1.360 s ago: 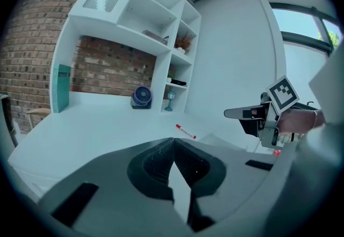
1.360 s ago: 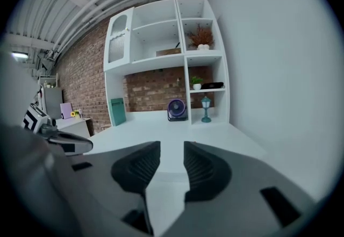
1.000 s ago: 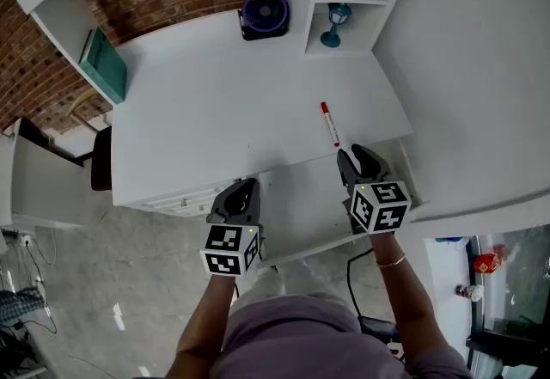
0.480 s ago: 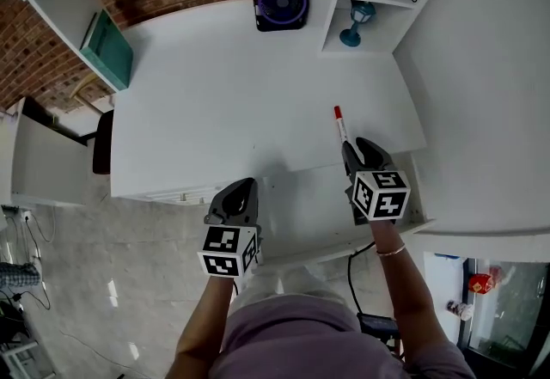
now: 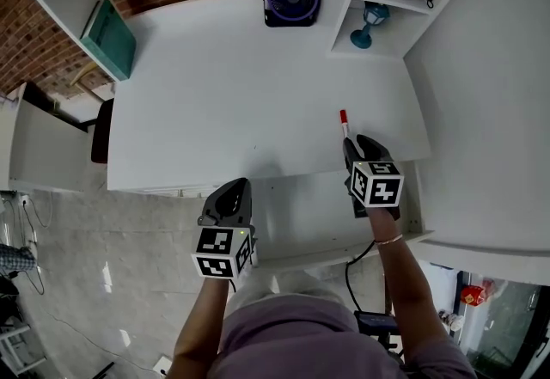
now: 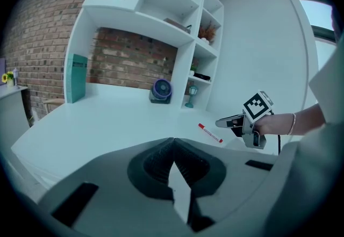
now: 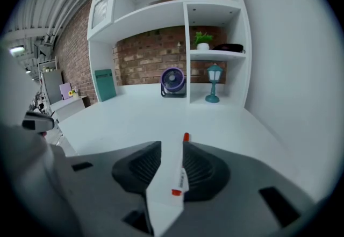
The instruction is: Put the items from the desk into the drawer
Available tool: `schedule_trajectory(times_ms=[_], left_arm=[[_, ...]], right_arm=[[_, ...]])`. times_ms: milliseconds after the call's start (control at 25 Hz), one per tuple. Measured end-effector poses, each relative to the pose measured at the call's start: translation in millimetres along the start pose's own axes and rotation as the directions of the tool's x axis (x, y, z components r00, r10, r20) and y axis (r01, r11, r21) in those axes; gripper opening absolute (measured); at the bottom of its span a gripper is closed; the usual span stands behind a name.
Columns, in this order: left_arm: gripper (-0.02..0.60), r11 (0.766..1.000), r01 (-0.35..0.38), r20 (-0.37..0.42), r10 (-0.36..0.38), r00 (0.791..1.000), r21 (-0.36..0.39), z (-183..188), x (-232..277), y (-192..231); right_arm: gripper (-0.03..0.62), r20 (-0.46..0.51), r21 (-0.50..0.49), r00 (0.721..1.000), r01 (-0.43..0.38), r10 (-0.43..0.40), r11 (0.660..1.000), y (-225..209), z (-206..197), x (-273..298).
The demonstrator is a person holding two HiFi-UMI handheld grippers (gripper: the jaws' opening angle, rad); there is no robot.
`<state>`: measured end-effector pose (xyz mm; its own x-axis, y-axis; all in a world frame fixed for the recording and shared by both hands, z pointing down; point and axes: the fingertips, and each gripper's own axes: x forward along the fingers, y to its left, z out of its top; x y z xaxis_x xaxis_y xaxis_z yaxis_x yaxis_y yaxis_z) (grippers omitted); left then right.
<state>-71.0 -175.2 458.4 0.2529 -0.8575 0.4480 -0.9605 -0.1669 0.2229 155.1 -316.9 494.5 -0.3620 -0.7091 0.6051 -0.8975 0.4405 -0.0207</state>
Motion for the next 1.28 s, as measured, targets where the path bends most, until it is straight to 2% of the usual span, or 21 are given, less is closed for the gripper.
schedule_trajectory(times_ms=[640, 1280], left_arm=[[-0.002, 0.996, -0.081, -0.016, 0.081, 0.997, -0.041, -10, -6, 16], [-0.002, 0.993, -0.106, -0.037, 0.104, 0.994, -0.048, -19, -9, 21]], right_arm=[[0.126, -0.117, -0.023, 0.993, 0.016, -0.018, 1.0, -14, -27, 45], [0.097, -0.18, -0.067, 0.983, 0.02, -0.032, 0.998, -15, -41, 55]])
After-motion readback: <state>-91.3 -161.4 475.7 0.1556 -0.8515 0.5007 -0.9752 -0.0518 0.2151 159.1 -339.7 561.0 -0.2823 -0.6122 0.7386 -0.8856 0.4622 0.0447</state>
